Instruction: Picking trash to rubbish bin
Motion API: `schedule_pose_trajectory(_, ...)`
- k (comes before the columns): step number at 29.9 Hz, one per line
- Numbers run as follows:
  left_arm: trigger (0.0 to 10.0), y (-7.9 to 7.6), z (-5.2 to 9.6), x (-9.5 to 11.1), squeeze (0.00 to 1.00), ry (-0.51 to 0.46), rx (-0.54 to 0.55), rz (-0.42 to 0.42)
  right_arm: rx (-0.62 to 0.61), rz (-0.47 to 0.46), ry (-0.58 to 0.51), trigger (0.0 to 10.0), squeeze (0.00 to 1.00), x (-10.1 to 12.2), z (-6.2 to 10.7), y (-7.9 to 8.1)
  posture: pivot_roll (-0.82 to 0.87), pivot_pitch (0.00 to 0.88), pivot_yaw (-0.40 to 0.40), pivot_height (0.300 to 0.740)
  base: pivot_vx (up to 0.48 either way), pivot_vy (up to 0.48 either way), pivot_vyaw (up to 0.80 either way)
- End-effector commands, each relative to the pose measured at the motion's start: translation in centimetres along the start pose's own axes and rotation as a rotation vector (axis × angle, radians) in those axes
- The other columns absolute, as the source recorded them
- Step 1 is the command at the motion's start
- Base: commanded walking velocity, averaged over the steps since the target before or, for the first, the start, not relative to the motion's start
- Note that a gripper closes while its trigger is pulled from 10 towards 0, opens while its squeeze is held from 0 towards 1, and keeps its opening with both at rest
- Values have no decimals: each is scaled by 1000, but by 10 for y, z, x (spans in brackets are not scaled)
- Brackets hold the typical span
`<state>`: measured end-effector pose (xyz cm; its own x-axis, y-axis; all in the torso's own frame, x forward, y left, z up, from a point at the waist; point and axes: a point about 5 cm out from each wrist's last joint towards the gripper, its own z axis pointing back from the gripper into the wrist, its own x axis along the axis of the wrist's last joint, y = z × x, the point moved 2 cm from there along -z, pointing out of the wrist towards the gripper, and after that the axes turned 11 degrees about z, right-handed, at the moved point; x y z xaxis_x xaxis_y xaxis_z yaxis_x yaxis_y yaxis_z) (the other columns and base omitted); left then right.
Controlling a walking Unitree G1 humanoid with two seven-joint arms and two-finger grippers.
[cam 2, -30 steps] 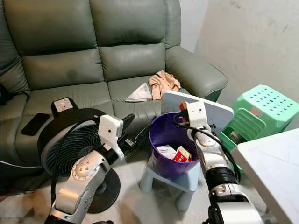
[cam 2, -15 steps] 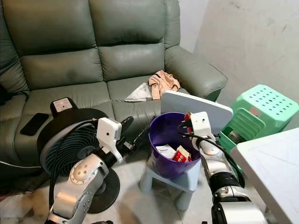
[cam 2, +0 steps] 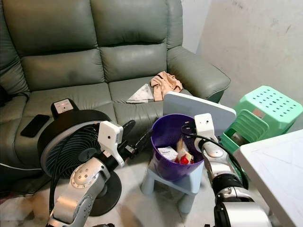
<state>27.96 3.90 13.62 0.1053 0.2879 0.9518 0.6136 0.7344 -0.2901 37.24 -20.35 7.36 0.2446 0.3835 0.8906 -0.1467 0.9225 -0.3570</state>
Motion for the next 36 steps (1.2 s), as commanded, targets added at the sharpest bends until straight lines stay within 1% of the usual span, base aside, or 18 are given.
schedule_pose_trajectory(1, 10000, -3, -2, 6, 0, -18, -16, -10, -8, -29, -17, 10000, 1000, 6, -2, -3, 116, 48, -80, 740, 0, 0, 0)
schedule_pose_trajectory(5, 10000, -2, -3, 9, 0, -30, -17, -19, 30, -75, -136, 10000, 1000, 22, -2, -2, 117, 38, -75, 740, 0, 0, 0)
schedule_pose_trajectory(6, 10000, 0, -4, 13, 0, -44, -13, -30, 35, -116, -198, 10000, 1000, 31, -1, -5, 116, 36, -74, 740, 0, 0, 0)
schedule_pose_trajectory(8, 10000, 3, -5, 16, 0, -54, -7, -43, 33, -144, -237, 10000, 1000, 38, -1, -10, 116, 36, -74, 740, 0, 0, 0)
schedule_pose_trajectory(9, 10000, 8, -5, 20, 0, -65, 3, -40, 27, -174, -290, 10000, 1000, 47, 0, -15, 115, 29, -69, 740, 0, 0, 0)
schedule_pose_trajectory(13, 10000, 16, -6, 30, 0, -101, 14, -45, 23, -182, -385, 10000, 1000, 61, 3, -22, 109, 17, -60, 740, 0, 0, 0)
schedule_pose_trajectory(14, 10000, 22, -6, 34, 0, -113, 24, -47, 9, -181, -416, 10000, 1000, 67, 5, -27, 107, 13, -56, 740, 0, 0, 0)
schedule_pose_trajectory(15, 10000, 22, -6, 34, 0, -113, 24, -47, 9, -181, -416, 10000, 1000, 67, 5, -27, 107, 13, -56, 740, 0, 0, 0)
schedule_pose_trajectory(18, 10000, 44, -4, 50, 0, -155, 78, -69, -29, -194, -534, 10000, 1000, 82, 14, -40, 103, 1, -48, 740, 0, 0, 0)
schedule_pose_trajectory(19, 10000, 51, -3, 54, 0, -168, 100, -62, -43, -191, -551, 10000, 1000, 83, 16, -42, 99, 0, -44, 740, 0, 0, 0)
schedule_pose_trajectory(20, 10000, 51, -3, 54, 0, -168, 100, -62, -43, -191, -551, 10000, 1000, 83, 16, -42, 99, 0, -44, 740, 0, 0, 0)
schedule_pose_trajectory(21, 10000, 61, -1, 60, 0, -190, 140, -51, -54, -199, -571, 10000, 1000, 84, 20, -44, 98, 0, -42, 740, 0, 0, 0)
schedule_pose_trajectory(22, 10000, 61, -1, 60, 0, -190, 140, -51, -54, -199, -571, 10000, 1000, 84, 20, -44, 98, 0, -42, 740, 0, 0, 0)
schedule_pose_trajectory(24, 10000, 78, 2, 64, 0, -193, 229, -84, -64, -223, -604, 10000, 1000, 83, 27, -45, 93, 0, -34, 740, 0, 0, 0)
schedule_pose_trajectory(25, 10000, 82, 2, 65, 0, -191, 253, -95, -67, -230, -607, 10000, 1000, 82, 28, -46, 93, 0, -34, 740, 0, 0, 0)
schedule_pose_trajectory(27, 10000, 96, 5, 65, 0, -186, 336, -98, -111, -244, -617, 10000, 1000, 77, 37, -48, 91, 0, -32, 740, 0, 0, 0)
schedule_pose_trajectory(33, 10000, 111, 7, 74, 0, -208, 387, -104, -200, -259, -626, 10000, 1000, 72, 49, -49, 64, 0, -17, 740, 0, 0, 0)
schedule_pose_trajectory(36, 10000, 118, 7, 80, 0, -228, 413, -100, -188, -258, -629, 10000, 1000, 73, 53, -45, 59, 0, -13, 740, 0, 0, 0)
